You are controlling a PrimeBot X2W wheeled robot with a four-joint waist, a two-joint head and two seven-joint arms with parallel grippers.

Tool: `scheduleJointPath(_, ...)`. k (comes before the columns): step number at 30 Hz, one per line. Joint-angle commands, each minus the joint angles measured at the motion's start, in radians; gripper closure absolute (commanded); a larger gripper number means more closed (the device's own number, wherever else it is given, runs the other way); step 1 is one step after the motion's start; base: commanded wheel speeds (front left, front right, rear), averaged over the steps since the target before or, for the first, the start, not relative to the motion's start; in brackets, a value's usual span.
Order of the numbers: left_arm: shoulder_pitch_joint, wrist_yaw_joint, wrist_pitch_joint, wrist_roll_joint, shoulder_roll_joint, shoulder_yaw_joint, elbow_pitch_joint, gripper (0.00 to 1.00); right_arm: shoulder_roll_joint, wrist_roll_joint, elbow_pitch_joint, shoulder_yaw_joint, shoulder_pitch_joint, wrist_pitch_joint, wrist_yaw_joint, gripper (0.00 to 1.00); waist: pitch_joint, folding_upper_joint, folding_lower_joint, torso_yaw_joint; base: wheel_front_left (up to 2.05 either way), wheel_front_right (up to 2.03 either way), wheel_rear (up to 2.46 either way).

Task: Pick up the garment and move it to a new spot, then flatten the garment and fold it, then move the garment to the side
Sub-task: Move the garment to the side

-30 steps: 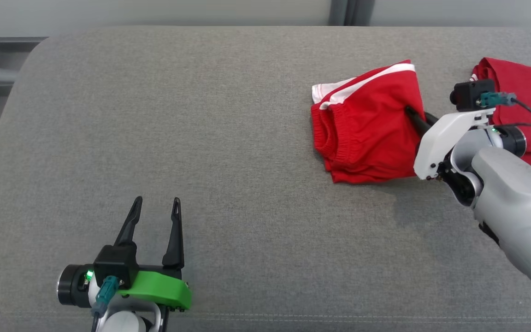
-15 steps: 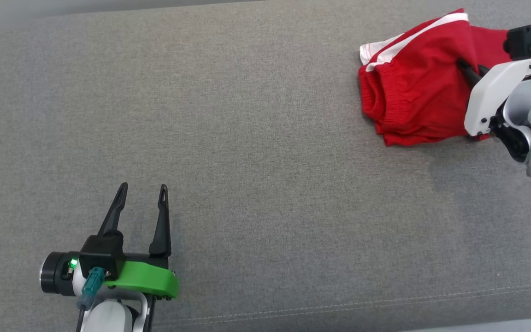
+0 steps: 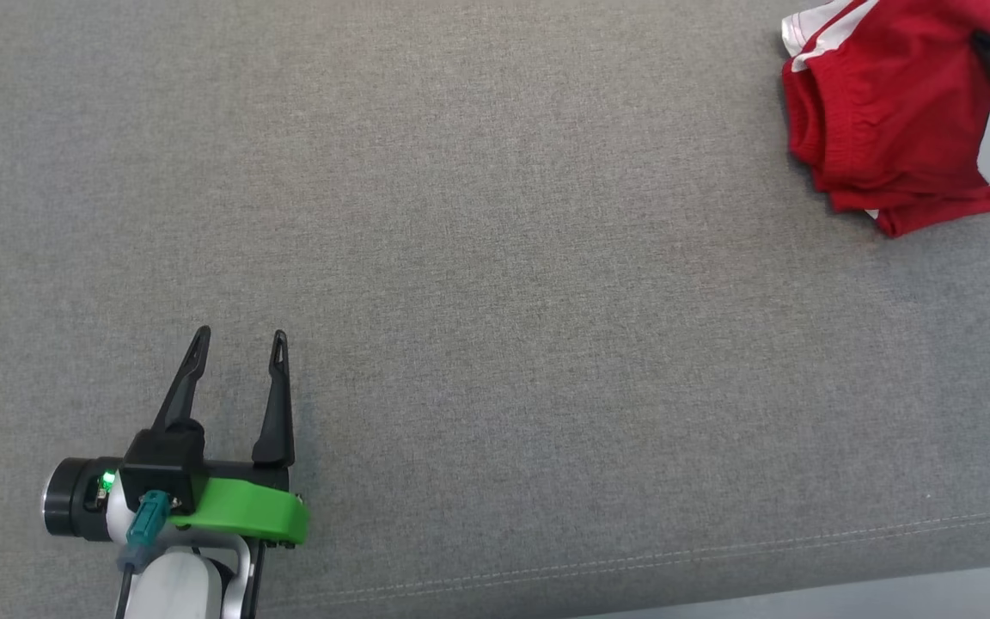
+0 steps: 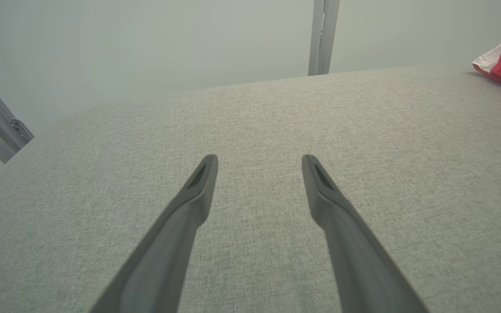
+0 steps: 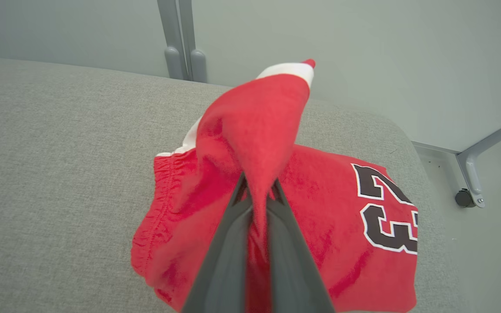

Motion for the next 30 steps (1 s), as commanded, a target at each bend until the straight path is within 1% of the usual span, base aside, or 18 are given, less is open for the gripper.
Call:
scheduleJointPath(1,-0.023,-0.005,0.001,0.009,0.007,0.003,-0.009,0.00,-0.018,0.007,-0.001,0.003,-0.021,0.008,0.000,1.00,0.010,-0.0001,0.0000,0.001,0.00,0.00,0.00)
scheduleJointPath(9,-0.026,-0.004,0.001,0.014,0.014,0.008,-0.033,0.00,-0.093,0.020,-0.005,0.008,-0.067,0.048,0.000,1.00,0.048,-0.0001,0.0000,0.006,0.00,0.00,0.00)
scheduleJointPath(14,-0.039,-0.004,0.001,0.019,0.020,0.008,-0.043,0.00,-0.110,0.013,0.016,0.021,-0.080,0.064,0.000,1.00,0.073,-0.0001,0.0000,0.008,0.00,0.00,0.00)
scheduleJointPath(23,-0.043,-0.008,0.001,0.021,0.030,0.008,-0.053,0.00,-0.108,-0.010,0.070,0.034,-0.096,0.047,0.000,1.00,0.096,-0.0001,0.0000,0.014,0.00,0.00,0.00)
scheduleJointPath(30,-0.043,0.001,0.001,0.022,0.031,0.009,-0.061,0.00,-0.105,-0.021,0.129,0.034,-0.116,0.030,-0.001,1.00,0.102,-0.0001,0.0000,0.020,0.00,0.00,0.00)
